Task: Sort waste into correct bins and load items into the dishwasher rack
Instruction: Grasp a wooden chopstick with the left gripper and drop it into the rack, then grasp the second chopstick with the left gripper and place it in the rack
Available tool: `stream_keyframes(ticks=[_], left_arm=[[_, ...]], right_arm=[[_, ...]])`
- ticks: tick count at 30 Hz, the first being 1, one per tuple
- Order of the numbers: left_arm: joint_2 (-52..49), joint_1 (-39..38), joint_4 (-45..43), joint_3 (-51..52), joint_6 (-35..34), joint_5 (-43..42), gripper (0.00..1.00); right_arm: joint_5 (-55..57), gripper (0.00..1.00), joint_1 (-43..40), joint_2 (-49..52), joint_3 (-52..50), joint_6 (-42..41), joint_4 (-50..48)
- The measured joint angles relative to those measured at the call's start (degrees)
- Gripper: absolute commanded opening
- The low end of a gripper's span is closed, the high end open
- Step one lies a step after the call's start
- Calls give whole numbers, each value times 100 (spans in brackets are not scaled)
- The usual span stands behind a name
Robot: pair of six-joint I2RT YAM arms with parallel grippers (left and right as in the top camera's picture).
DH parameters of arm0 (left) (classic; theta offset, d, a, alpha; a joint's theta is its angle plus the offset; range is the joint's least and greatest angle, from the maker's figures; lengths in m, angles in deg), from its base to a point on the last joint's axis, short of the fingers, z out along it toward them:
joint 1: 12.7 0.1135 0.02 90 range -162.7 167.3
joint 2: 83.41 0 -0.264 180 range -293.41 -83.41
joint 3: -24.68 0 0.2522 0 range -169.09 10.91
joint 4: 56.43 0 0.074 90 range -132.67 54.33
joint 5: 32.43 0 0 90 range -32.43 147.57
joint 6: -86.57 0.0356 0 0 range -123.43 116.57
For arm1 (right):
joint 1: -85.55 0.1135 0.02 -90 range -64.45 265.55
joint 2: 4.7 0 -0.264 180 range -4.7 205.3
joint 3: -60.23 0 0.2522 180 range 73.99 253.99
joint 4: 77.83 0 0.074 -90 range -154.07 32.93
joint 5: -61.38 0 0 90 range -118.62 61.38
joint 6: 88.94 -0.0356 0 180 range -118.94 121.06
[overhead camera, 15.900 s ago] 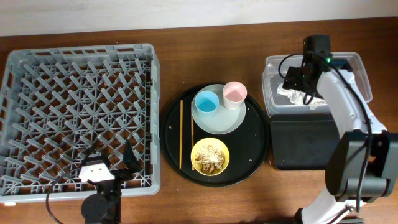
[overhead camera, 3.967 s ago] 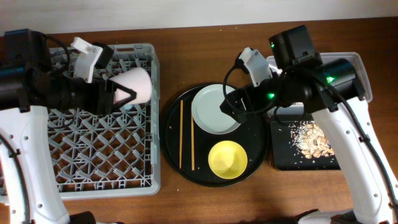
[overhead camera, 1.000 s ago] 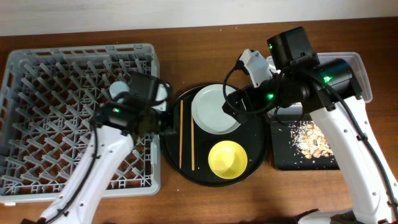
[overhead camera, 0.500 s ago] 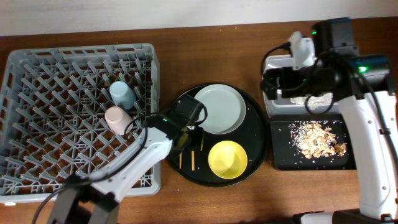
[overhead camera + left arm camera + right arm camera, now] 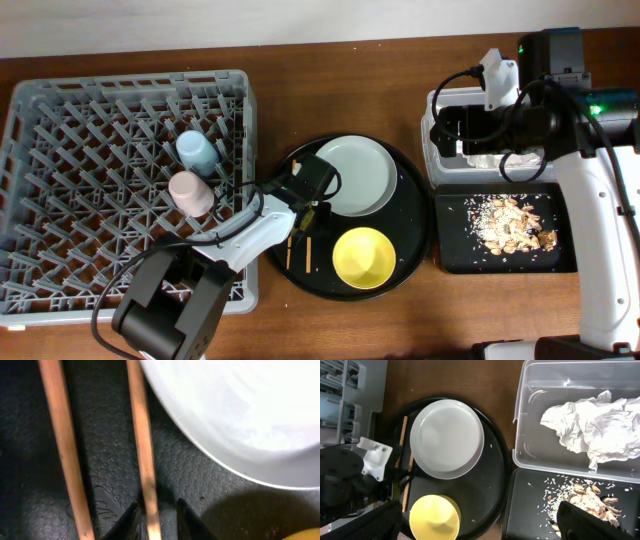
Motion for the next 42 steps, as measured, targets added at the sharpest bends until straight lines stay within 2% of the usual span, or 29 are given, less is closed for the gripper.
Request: stream_keyframes(ticks=[6, 9, 13, 16, 19, 24, 29, 31, 32, 33, 42], left_arm=[[-9, 2, 258, -120, -13, 83, 1], [175, 2, 1145, -715, -15, 393, 1], [1180, 4, 2197, -1766, -11, 1279, 0], [1462, 275, 3167, -1867, 48, 1676, 0], [1451, 835, 3681, -1860, 164, 1735, 0], [1451, 1482, 3731, -1700, 579, 1167, 0], [1449, 1554, 3235, -1080, 621, 1082, 2], [1449, 1554, 3099, -960, 645, 1080, 25], [1449, 1554, 3077, -955, 636, 1084, 31], [1449, 1554, 3058, -955, 651, 1082, 33], [1449, 1554, 3036, -955, 811, 1082, 32]], right_arm=[[0, 99, 0, 0, 0, 2, -2], [0, 99, 0, 0, -2, 0, -2], [0, 99, 0, 0, -9, 2, -2], [0, 99, 0, 0, -9, 2, 0], [0, 99, 0, 0, -9, 0, 0], [0, 99, 0, 0, -9, 4, 2], [0, 99, 0, 0, -9, 0, 2], [0, 99, 0, 0, -9, 2, 0], [0, 99, 0, 0, -9, -2, 0], [0, 99, 0, 0, -9, -2, 0], [0, 99, 0, 0, -9, 4, 0]])
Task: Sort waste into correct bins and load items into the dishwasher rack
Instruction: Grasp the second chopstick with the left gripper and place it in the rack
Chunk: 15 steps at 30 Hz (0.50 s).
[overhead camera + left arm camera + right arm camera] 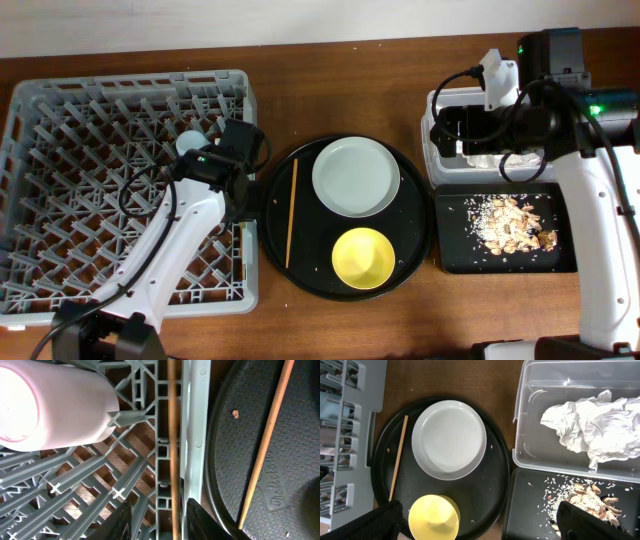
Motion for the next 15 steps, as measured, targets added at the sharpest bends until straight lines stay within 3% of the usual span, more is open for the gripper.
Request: stream_keyframes(ticks=[2, 9, 15], left_arm=[[0, 0, -31, 0, 26, -15, 25], [2, -280, -684, -2, 345, -1401, 25], [-184, -911, -1353, 4, 170, -1375, 38]], right_arm=[[0, 99, 0, 0, 0, -2, 0], [0, 99, 0, 0, 0, -7, 0], [0, 99, 0, 0, 0, -7, 4]])
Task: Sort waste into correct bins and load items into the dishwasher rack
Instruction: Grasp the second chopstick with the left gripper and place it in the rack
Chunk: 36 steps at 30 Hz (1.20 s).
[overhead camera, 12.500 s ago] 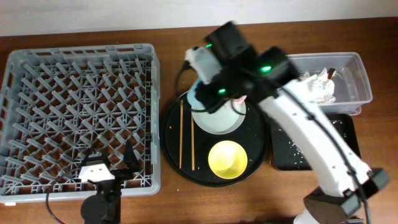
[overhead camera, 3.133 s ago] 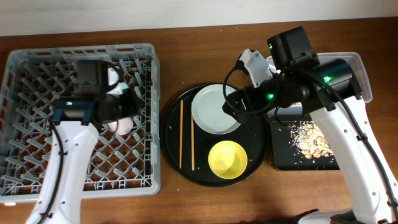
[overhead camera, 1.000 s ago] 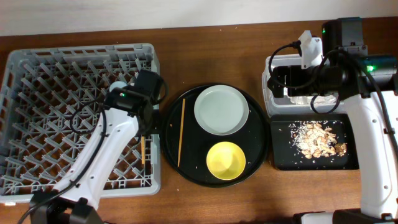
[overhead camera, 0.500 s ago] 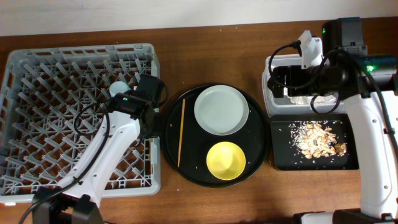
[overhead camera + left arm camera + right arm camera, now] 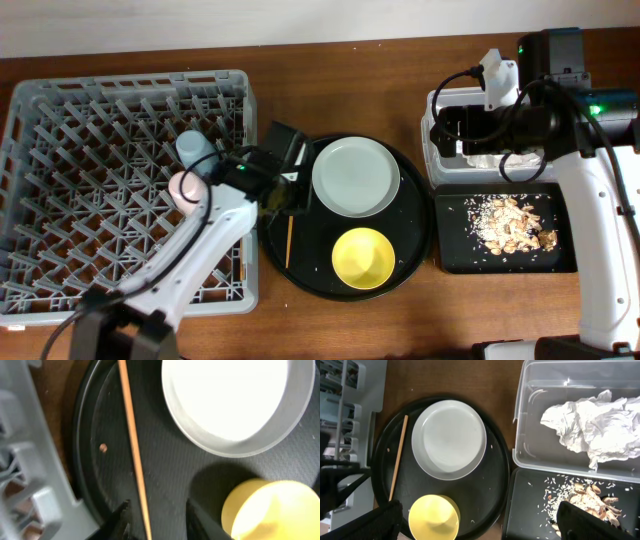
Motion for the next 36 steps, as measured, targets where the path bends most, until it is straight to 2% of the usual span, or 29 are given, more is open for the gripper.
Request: stream_keyframes(ticks=[4, 11, 12, 15, 19, 23, 27, 29, 31, 34, 35, 36], left_arm=[[-769, -39, -450, 17, -44, 138, 38], [-1648, -39, -750, 17, -46, 232, 37], [-1792, -39, -789, 17, -46, 247, 33], [-1878, -37, -796, -13, -66, 367, 11], [-1886, -7, -785, -20, -61, 468, 0], [-1698, -26, -323, -138, -92, 170, 0], [-50, 22, 442, -444, -87, 369, 2], [710, 289, 1012, -522, -85, 868, 9], [839, 616, 1482, -535, -20, 1115, 11], [723, 999, 1591, -498, 247, 1099, 11], [601, 1045, 1572, -466, 358, 1080, 16], [433, 1067, 1534, -431, 411, 1078, 27]], right_arm=[[0, 99, 0, 0, 0, 2, -4], [0, 99, 0, 0, 0, 4, -2], [0, 99, 0, 0, 0, 2, -2], [0, 99, 0, 0, 0, 4, -2], [0, 99, 0, 0, 0, 0, -2], [0, 99, 0, 0, 0, 4, -4], [2, 99, 0, 0, 0, 2, -4], [0, 99, 0, 0, 0, 2, -9], [0, 99, 0, 0, -2, 0, -2], [0, 99, 0, 0, -2, 4, -2], [0, 99, 0, 0, -2, 0, -2], [0, 99, 0, 0, -2, 2, -2]])
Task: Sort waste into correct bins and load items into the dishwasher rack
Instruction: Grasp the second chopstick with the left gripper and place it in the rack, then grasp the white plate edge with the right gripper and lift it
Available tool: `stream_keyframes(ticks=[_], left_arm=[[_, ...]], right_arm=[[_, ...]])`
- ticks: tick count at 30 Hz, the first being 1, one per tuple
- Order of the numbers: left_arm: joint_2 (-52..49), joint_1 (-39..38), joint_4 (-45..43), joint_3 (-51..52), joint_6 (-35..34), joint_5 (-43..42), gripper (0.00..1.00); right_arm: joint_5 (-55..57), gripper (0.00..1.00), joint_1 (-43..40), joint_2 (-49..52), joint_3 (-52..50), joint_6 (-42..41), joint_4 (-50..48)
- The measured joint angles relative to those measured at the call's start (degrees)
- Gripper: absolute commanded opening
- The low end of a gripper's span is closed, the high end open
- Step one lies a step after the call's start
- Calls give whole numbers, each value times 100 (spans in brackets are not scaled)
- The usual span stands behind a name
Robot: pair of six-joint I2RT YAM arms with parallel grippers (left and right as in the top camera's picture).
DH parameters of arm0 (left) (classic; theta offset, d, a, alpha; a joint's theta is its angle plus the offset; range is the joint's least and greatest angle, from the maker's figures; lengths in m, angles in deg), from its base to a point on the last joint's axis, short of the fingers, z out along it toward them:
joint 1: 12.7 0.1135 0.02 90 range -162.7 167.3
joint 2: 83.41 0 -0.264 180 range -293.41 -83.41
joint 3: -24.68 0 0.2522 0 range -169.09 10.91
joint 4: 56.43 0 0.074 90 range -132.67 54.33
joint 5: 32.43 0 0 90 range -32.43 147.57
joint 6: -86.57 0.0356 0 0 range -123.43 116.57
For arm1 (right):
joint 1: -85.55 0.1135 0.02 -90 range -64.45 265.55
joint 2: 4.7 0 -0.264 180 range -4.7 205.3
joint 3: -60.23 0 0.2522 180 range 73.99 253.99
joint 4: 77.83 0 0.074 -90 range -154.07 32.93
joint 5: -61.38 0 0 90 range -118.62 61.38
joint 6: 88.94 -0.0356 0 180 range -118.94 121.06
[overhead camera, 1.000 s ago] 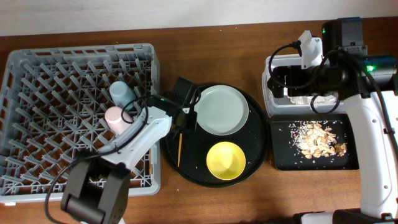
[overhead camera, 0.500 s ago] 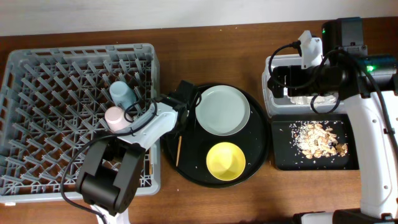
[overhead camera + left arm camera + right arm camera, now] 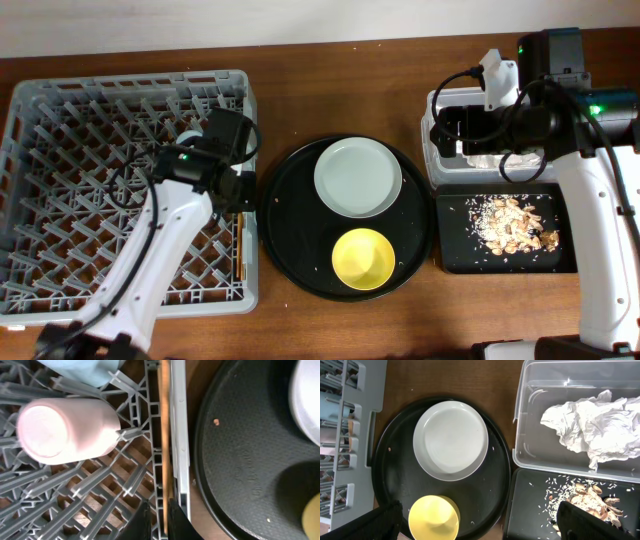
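My left gripper [image 3: 159, 512] hangs over the right edge of the grey dishwasher rack [image 3: 60, 100], shut on a wooden chopstick [image 3: 164, 435] that runs along the inside of the rack's right wall. A pink cup [image 3: 67, 430] and a blue cup [image 3: 85, 372] lie in the rack just to its left. The black round tray [image 3: 290, 250] holds a white plate [image 3: 358, 177] and a yellow bowl [image 3: 363, 257]. My right gripper [image 3: 479, 515] hovers open and empty high over the bins.
A clear bin [image 3: 530, 455] with crumpled white paper [image 3: 590, 425] stands at the right. In front of it sits a black bin [image 3: 455, 255] with rice and food scraps [image 3: 510, 222]. Brown table shows between the rack and the tray.
My left gripper was open over the last chopstick on the tray. Now it is shut on a chopstick over the rack's right edge, and no chopstick lies on the tray. The right arm is unchanged.
Two chopsticks lay on the tray with my left gripper down at one. Then that gripper stood open over the rack's right edge with a chopstick below, one left on the tray. Then it was back over that one. Now it holds it at the rack.
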Motion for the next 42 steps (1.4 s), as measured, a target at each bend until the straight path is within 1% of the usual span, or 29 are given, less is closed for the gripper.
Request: stream_keyframes(ticks=[1, 5, 9, 10, 13, 14, 15, 16, 17, 19, 21, 23, 24, 27, 28, 29, 30, 32, 34, 36, 37, 38, 41, 42], left_arm=[[-105, 11, -35, 9, 48, -7, 34], [-317, 11, -142, 17, 105, -63, 41], [-289, 11, -160, 28, 105, -833, 43], [-212, 11, -179, 28, 105, -1163, 51], [-76, 9, -249, 28, 107, -2090, 65], [-76, 11, -249, 28, 118, -2258, 65], [-76, 11, -260, 28, 122, -2380, 66], [-76, 11, -260, 28, 125, -2420, 66], [-76, 11, -264, 28, 125, -2461, 66], [-76, 11, -337, 31, 125, -2514, 66], [-76, 11, -376, 33, 125, -2531, 66], [-76, 11, -398, 39, 125, -2531, 66], [-76, 11, -385, 42, 125, -2544, 66], [-76, 11, -391, 44, 125, -2551, 66], [-76, 11, -385, 44, 125, -2555, 66], [-76, 11, -382, 44, 125, -2555, 66], [-76, 11, -391, 44, 125, -2553, 66], [-76, 11, -387, 44, 125, -2553, 66], [-76, 11, -385, 44, 125, -2553, 66], [-76, 11, -380, 44, 125, -2553, 67], [-76, 11, -389, 44, 125, -2551, 67], [-76, 11, -389, 46, 125, -2553, 66], [-76, 11, -387, 46, 125, -2553, 67], [-76, 11, -382, 46, 122, -2555, 67]], right_arm=[[0, 99, 0, 0, 0, 2, 0], [0, 99, 0, 0, 0, -2, 0], [0, 99, 0, 0, 0, 2, -2], [0, 98, 0, 0, 0, 0, 0], [-7, 99, 0, 0, 0, -2, -37], [-61, 99, 0, 0, -11, -7, -219], [-258, 82, 0, 0, -13, -20, -236], [-568, 69, 0, 0, -13, -17, -205], [-881, 61, 46, 11, -31, -33, -170], [-1071, 61, 278, 48, -267, -61, -289], [-907, 61, 645, 127, -922, -116, -911], [-293, 61, 1001, 249, -2124, -518, -2085], [-22, 61, 1069, 286, -2588, -706, -2463], [535, 61, 1156, 385, -3626, -988, -4024], [629, 61, 1176, 437, -3816, -1023, -4325], [728, 61, 1182, 476, -3873, -1051, -4415], [841, 60, 1187, 734, -4122, -1069, -4787], [911, 58, 1187, 999, -4162, -1073, -4975], [927, 52, 1187, 1349, -4177, -1091, -5088], [905, 24, 1191, 1753, -4168, -1097, -5331], [852, 11, 1191, 1755, -4164, -1091, -5418], [855, 4, 1185, 1788, -4166, -1073, -5429], [743, 4, 1182, 1792, -4070, -1220, -5423], [654, 4, 1187, 1768, -3858, -1220, -4924]])
